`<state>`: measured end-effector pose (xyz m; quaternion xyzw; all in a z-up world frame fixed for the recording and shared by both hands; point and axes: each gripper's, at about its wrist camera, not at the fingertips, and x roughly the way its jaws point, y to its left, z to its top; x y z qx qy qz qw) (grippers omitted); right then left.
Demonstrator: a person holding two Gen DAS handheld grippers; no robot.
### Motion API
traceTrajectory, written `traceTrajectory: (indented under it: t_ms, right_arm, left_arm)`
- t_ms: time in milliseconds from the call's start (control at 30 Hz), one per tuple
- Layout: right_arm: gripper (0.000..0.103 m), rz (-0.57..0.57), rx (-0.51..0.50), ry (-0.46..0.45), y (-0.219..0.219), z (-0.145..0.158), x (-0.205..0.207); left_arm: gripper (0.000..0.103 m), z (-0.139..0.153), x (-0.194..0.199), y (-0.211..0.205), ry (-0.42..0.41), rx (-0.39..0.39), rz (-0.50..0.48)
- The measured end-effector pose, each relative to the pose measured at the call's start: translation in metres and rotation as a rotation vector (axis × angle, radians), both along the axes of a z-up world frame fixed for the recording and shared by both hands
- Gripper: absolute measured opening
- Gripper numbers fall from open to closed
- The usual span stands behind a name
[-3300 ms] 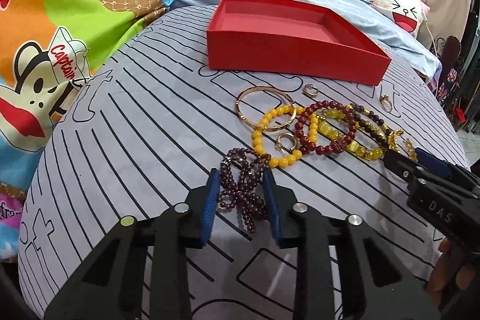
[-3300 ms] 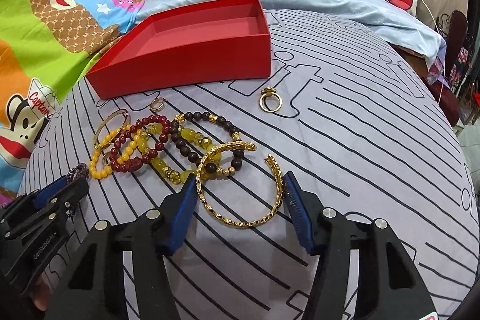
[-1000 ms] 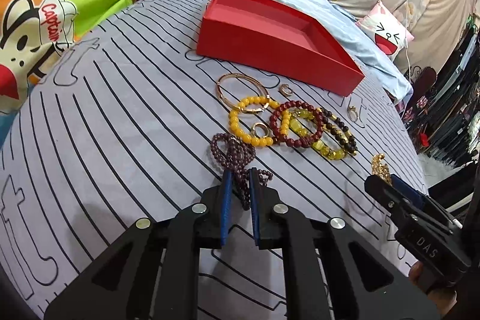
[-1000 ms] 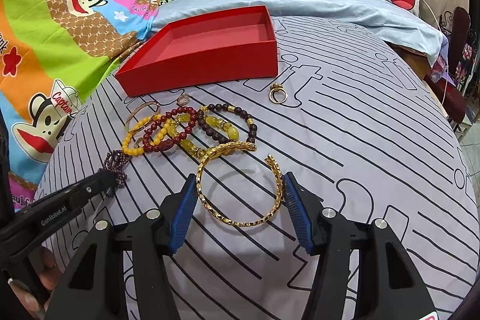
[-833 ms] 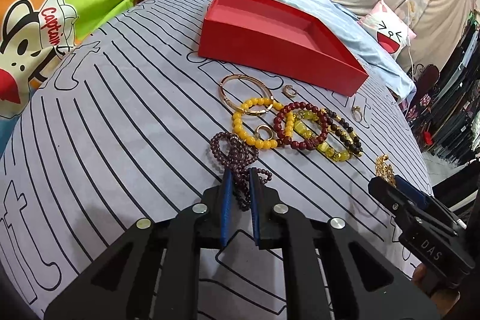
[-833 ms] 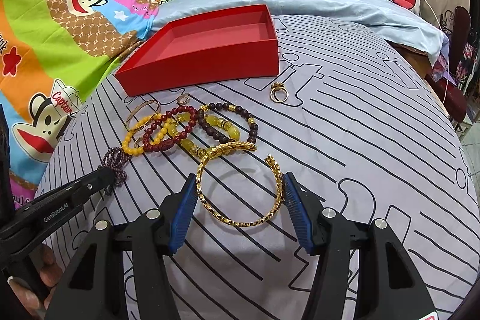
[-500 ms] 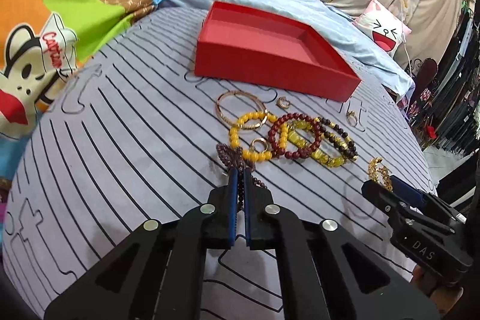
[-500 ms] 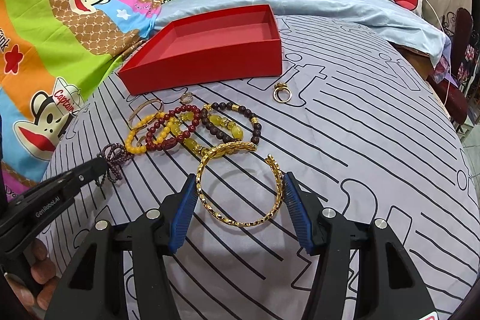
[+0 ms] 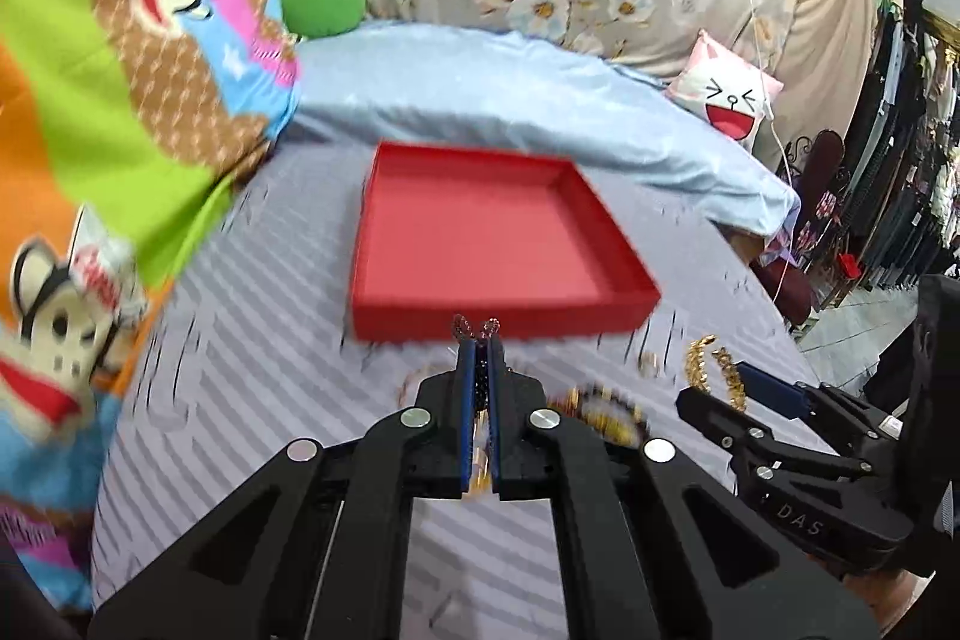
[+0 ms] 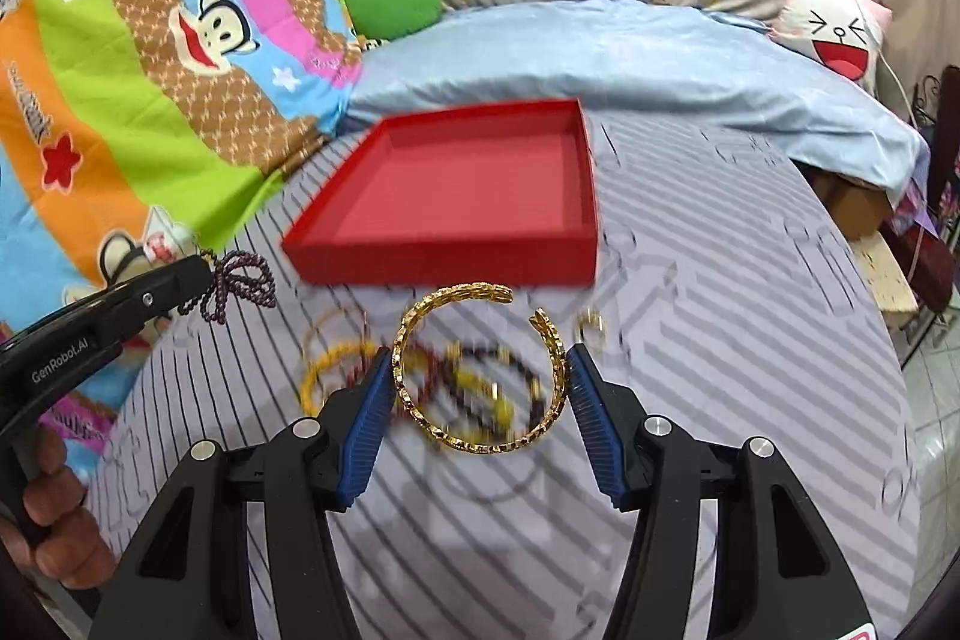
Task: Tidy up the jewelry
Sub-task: 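Open left gripper over the red tray while right gripper releases the gold cuff inside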
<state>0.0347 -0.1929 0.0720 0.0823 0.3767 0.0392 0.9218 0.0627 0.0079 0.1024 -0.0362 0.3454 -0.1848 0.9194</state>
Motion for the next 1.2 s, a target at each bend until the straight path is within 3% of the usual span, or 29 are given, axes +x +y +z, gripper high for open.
traceTrajectory:
  t_ms: [300, 500, 633, 800, 967, 1133, 1200]
  right_arm:
    - [0.056, 0.038, 0.024, 0.015, -0.02, 0.022, 0.12]
    - [0.056, 0.053, 0.025, 0.101, -0.021, 0.006, 0.212]
    - [0.056, 0.057, 0.024, 0.16, -0.019, -0.011, 0.251]
    - [0.056, 0.043, 0.029, 0.216, -0.022, -0.029, 0.278]
    - [0.056, 0.048, -0.015, 0.228, -0.02, -0.036, 0.284]
    - [0.057, 0.031, -0.049, 0.232, -0.018, -0.041, 0.288]
    - [0.059, 0.024, -0.078, 0.219, -0.018, -0.04, 0.285]
  left_arm:
    - [0.0, 0.023, 0.113, -0.031, -0.059, 0.015, 0.0]
    - [0.0, 0.012, 0.188, -0.05, -0.037, 0.04, -0.005]
    - [0.0, -0.004, 0.223, -0.058, -0.003, 0.069, 0.002]
    - [0.002, -0.028, 0.23, -0.05, 0.08, 0.079, 0.005]
    - [0.01, -0.043, 0.213, -0.042, 0.093, 0.115, -0.006]
    - [0.012, -0.053, 0.217, -0.037, 0.13, 0.097, 0.027]
    - [0.019, -0.053, 0.217, -0.036, 0.132, 0.091, 0.035]
